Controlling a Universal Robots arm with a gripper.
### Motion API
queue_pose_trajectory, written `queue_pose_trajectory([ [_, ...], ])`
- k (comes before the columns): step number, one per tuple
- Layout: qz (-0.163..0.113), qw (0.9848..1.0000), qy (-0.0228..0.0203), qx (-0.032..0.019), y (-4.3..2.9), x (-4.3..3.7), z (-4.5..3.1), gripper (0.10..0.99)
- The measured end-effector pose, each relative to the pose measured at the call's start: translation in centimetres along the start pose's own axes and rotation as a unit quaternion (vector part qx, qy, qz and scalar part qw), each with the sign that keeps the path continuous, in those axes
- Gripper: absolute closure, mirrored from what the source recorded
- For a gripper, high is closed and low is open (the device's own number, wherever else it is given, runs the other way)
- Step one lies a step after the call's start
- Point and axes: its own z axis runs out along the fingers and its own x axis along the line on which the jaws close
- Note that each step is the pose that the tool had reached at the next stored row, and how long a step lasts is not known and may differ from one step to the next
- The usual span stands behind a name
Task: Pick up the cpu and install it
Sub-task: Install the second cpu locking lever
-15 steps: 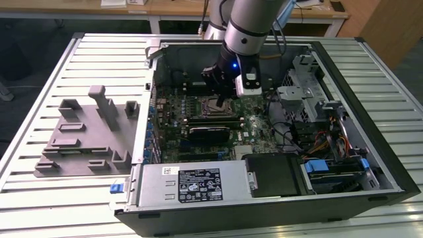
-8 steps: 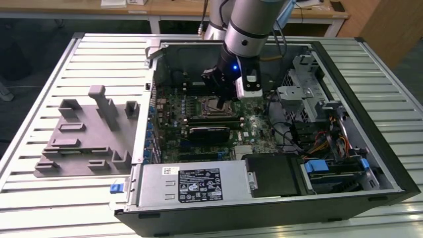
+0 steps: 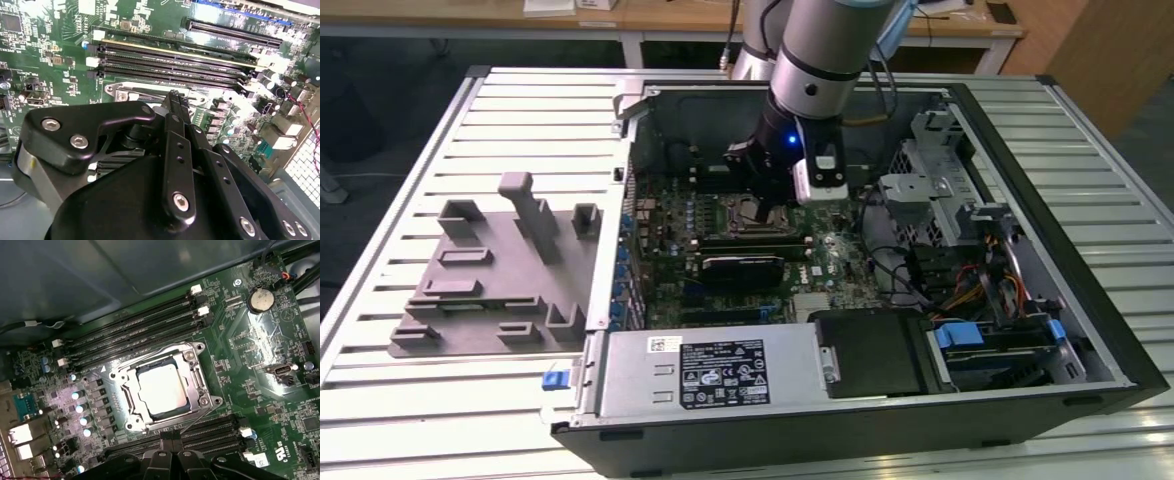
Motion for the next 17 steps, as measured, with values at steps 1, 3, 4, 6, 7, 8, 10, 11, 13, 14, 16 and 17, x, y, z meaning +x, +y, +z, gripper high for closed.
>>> queue_pose_trajectory([
  [1, 0.0, 1.0, -0.0003, -0.0001, -0.08, 0.12, 0.03, 0.98],
  [3, -0.002, 1.0, -0.0011, -0.0004, -0.31, 0.31, 0.08, 0.98],
  [4, -0.003, 1.0, -0.0013, -0.0004, -0.43, 0.36, 0.11, 0.98],
  [6, -0.005, 1.0, -0.0012, -0.0012, -0.67, 0.43, 0.17, 0.98],
  [7, -0.006, 1.0, -0.0006, -0.003, -0.76, 0.45, 0.21, 0.98],
  [8, -0.008, 1.0, 0.0002, -0.0052, -0.84, 0.49, 0.26, 0.98],
  [10, -0.012, 0.9999, 0.0014, -0.0084, -0.96, 0.54, 0.32, 0.98],
  [11, -0.014, 0.9999, 0.0017, -0.0093, -1.01, 0.56, 0.34, 0.98],
  [13, -0.019, 0.9998, 0.0019, -0.01, -1.15, 0.6, 0.36, 0.98],
  [14, -0.021, 0.9997, 0.0018, -0.0099, -1.25, 0.62, 0.38, 0.98],
  [16, -0.025, 0.9996, 0.0019, -0.0102, -1.42, 0.69, 0.42, 0.98],
  [17, -0.027, 0.9996, 0.0021, -0.0107, -1.5, 0.73, 0.47, 0.98],
])
